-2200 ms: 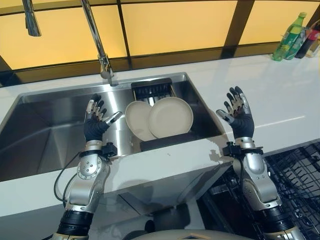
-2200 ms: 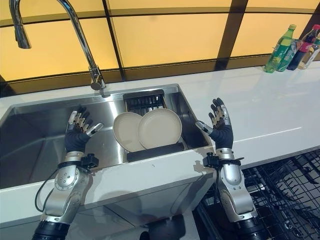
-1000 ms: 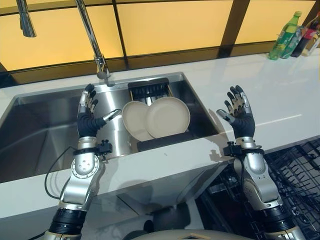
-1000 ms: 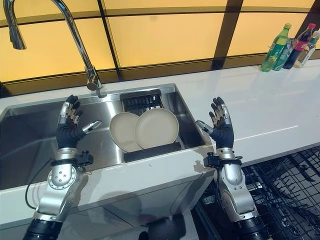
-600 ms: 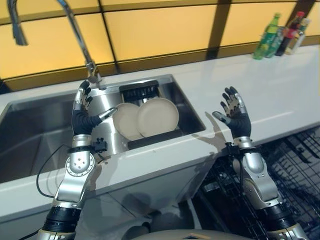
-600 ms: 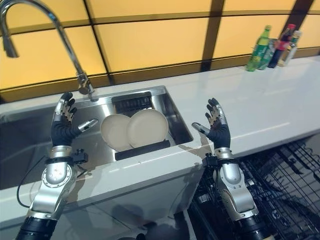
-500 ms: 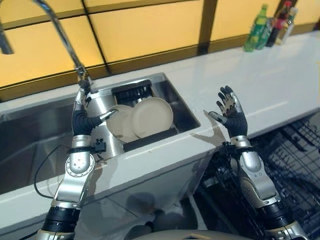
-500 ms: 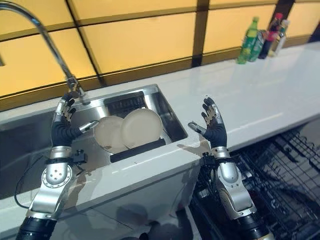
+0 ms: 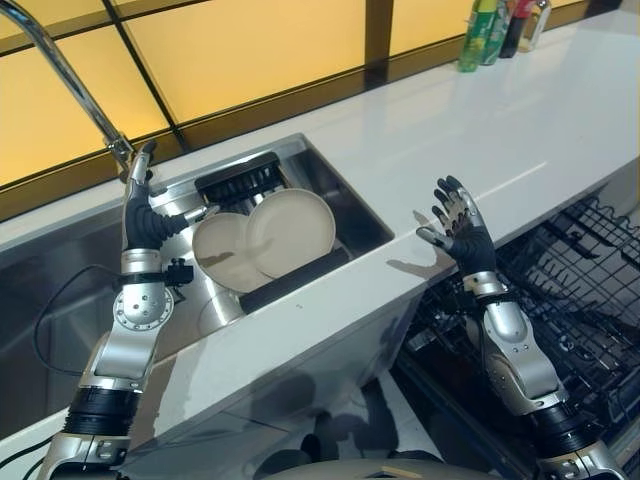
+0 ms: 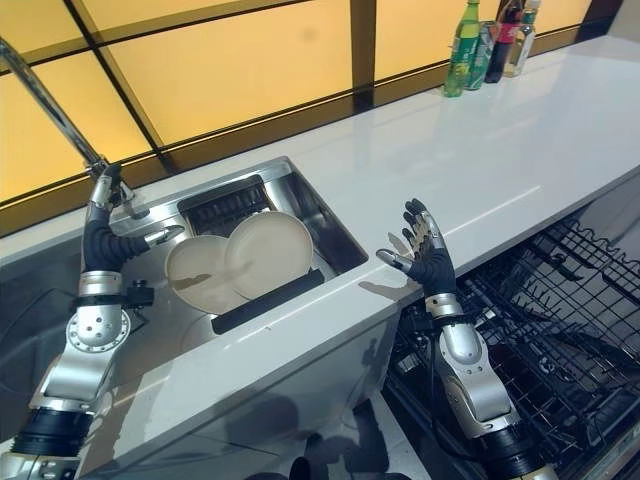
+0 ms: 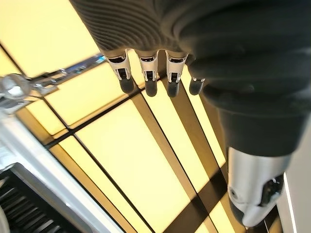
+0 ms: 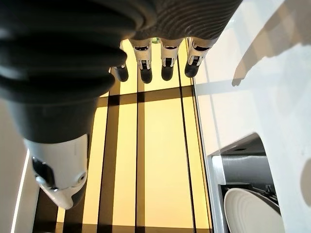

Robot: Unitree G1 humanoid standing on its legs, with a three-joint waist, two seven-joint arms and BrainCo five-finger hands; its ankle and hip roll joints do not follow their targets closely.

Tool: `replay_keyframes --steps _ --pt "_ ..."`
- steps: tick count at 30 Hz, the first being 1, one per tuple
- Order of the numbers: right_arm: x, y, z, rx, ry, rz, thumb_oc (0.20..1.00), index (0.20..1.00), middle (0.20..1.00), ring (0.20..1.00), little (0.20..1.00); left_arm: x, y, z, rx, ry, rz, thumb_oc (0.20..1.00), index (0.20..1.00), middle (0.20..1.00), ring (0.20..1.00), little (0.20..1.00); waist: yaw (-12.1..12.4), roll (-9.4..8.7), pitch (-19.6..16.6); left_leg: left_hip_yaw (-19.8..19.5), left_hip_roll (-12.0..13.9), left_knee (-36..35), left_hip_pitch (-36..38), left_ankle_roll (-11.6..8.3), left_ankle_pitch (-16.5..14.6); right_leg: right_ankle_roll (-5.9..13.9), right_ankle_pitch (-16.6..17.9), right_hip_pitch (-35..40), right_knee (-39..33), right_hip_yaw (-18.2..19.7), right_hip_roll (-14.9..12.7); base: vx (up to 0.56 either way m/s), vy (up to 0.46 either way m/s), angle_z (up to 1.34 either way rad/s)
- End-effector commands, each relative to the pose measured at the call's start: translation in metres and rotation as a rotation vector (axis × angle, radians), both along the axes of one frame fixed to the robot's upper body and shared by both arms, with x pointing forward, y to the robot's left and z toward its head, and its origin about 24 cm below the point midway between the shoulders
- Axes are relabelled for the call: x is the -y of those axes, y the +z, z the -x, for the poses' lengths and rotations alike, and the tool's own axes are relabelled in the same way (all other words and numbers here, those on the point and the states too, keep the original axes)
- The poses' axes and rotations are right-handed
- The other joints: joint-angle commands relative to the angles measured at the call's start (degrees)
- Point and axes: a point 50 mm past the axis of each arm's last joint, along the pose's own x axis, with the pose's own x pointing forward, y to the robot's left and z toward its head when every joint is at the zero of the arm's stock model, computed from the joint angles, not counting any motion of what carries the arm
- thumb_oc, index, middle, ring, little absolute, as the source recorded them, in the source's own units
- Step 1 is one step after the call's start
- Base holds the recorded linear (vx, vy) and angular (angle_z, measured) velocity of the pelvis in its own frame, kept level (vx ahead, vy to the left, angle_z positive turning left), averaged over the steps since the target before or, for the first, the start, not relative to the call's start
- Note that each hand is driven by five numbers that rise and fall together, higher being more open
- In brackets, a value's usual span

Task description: Pick up plates and place into dishwasher.

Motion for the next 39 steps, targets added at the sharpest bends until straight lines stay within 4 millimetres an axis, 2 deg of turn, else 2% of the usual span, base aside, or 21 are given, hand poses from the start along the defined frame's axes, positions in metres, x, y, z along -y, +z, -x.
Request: replay_keyframes --steps 1,8,15,23,28,33,39 --pt "0.009 0.016 0.007 0.07 0.009 0.013 1.0 1.0 1.0 1.0 1.0 -0.002 0.018 -0.001 0.077 -0.057 -0.112 1.0 1.0 1.0 1.0 1.0 -1.3 -1.05 -4.5 -1.2 -2.6 3.7 -5.4 1.27 -0.5 0.69 3.1 -3.3 0.6 -3.7 -0.6 0.16 0.147 -0.12" --pt "0.016 0.016 0.009 0.058 0.013 0.032 1.0 1.0 1.0 1.0 1.0 -0.007 0.018 -0.004 0.027 -0.096 -0.161 1.0 1.0 1.0 1.0 1.0 -2.6 -0.22 -3.2 -0.1 -3.6 3.9 -4.6 2.28 -1.7 1.47 2.4 -5.0 2.6 -2.9 -1.4 0.1 0.116 -0.11" --pt "0.021 0.022 0.005 0.061 0.023 0.096 1.0 1.0 1.0 1.0 1.0 -0.011 0.012 -0.016 -0.024 -0.092 -0.17 1.0 1.0 1.0 1.0 1.0 -4.6 2.48 -0.6 1.1 -5.8 5.1 -6.2 3.34 -2.0 2.5 2.1 -9.1 6.1 -0.9 -2.0 0.07 0.166 -0.12" --pt "0.026 0.047 -0.008 0.138 0.011 0.161 1.0 1.0 1.0 1.0 1.0 -0.003 0.022 -0.027 0.013 -0.08 -0.178 1.0 1.0 1.0 1.0 1.0 -6.0 4.28 4.6 3.2 -7.2 8.8 -12.5 3.76 -1.9 2.75 2.3 -17.2 10.4 1.6 -2.1 -0.06 0.141 -0.2" --pt "0.024 0.057 -0.012 0.178 0.009 0.179 1.0 1.0 1.0 1.0 1.0 -0.009 0.03 -0.033 0.042 -0.023 -0.155 1.0 1.0 1.0 1.0 1.0 -6.5 4.41 7.6 4.6 -7.2 10.8 -16.0 3.87 -1.8 2.5 2.8 -20.8 11.9 2.6 -1.8 -0.06 0.082 -0.15" --pt "0.017 0.069 -0.017 0.233 0.005 0.177 1.0 1.0 1.0 1.0 1.0 -0.014 0.044 -0.04 0.1 0.041 -0.157 1.0 1.0 1.0 1.0 1.0 -6.5 3.74 10.8 5.6 -7.1 12.5 -20.3 4.12 -1.6 2.08 3.8 -24.6 12.5 3.2 -1.4 -0.08 0.017 -0.08" --pt "0.015 0.075 -0.018 0.26 0.0 0.184 1.0 1.0 1.0 1.0 1.0 -0.025 0.051 -0.044 0.101 0.141 -0.184 1.0 1.0 1.0 1.0 1.0 -6.5 3.67 12.6 6.0 -7.2 13.8 -23.0 4.19 -1.5 1.69 4.3 -27.0 13.1 3.5 -1.2 -0.01 0.024 -0.02"
